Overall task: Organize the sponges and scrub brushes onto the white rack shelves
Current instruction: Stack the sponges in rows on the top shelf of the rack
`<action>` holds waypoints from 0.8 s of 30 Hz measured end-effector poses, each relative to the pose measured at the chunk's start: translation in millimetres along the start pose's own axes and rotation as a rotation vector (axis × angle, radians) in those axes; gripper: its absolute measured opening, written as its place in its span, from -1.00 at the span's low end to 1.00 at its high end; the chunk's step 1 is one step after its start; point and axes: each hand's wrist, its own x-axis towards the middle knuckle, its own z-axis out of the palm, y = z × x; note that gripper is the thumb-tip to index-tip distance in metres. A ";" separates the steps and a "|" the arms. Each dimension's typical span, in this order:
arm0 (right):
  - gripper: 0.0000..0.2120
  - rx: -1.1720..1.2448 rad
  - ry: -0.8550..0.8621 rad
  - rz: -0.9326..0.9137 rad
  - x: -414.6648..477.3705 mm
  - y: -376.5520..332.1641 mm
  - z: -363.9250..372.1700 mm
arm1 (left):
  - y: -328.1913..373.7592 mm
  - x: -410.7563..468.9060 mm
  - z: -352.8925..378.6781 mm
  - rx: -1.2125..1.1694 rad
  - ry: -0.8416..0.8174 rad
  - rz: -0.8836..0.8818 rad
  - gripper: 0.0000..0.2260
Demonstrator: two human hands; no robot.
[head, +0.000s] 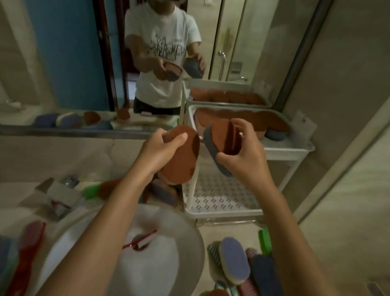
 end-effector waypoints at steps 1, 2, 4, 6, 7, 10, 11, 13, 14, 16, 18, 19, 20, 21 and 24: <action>-0.31 -0.023 0.014 -0.025 12.0 -1.2 -4.2 | 7.2 7.0 2.8 -0.053 0.018 -0.004 -0.64; -0.29 -0.063 0.021 -0.043 23.8 -0.7 -6.9 | 14.2 12.5 5.6 -0.102 0.031 -0.022 -0.59; -0.30 -0.169 0.017 -0.088 45.0 3.8 -8.2 | 22.2 23.0 10.2 -0.184 0.048 -0.075 -0.48; -0.33 -0.294 -0.004 -0.134 60.9 12.0 -6.3 | 25.9 30.1 14.1 -0.271 0.051 -0.124 -0.44; -0.34 -0.346 -0.035 -0.139 66.6 15.5 -5.0 | 26.5 33.0 16.1 -0.305 0.049 -0.142 -0.44; -0.42 -0.401 -0.277 -0.104 75.9 23.8 0.1 | 28.9 36.3 21.5 -0.363 0.051 -0.205 -0.46; -0.48 -0.392 -0.370 -0.078 76.9 24.9 1.4 | 28.8 37.1 23.2 -0.380 0.051 -0.222 -0.47; -0.57 -0.371 -0.477 -0.036 77.4 27.0 2.4 | 27.5 37.5 25.4 -0.420 0.050 -0.249 -0.46; -0.60 -0.363 -0.481 -0.038 77.0 27.8 2.0 | 26.8 37.0 26.0 -0.433 0.055 -0.258 -0.46; -0.62 -0.337 -0.447 -0.071 75.1 30.1 1.2 | 24.4 36.9 27.1 -0.447 0.064 -0.261 -0.45; -0.62 -0.277 -0.406 -0.088 71.2 31.5 0.1 | 24.6 36.4 28.1 -0.469 0.067 -0.271 -0.48; -0.61 -0.243 -0.394 -0.088 68.9 31.3 -0.8 | 26.2 35.9 28.5 -0.492 0.070 -0.280 -0.51; -0.61 -0.215 -0.390 -0.083 67.2 31.9 -1.6 | 29.5 34.8 28.9 -0.525 0.077 -0.283 -0.54; -0.61 -0.192 -0.384 -0.084 65.7 31.9 -2.8 | 32.7 34.3 30.2 -0.556 0.087 -0.272 -0.57; -0.61 -0.017 -0.266 -0.072 62.0 30.1 -8.7 | 45.0 31.4 37.1 -0.566 0.096 -0.197 -0.61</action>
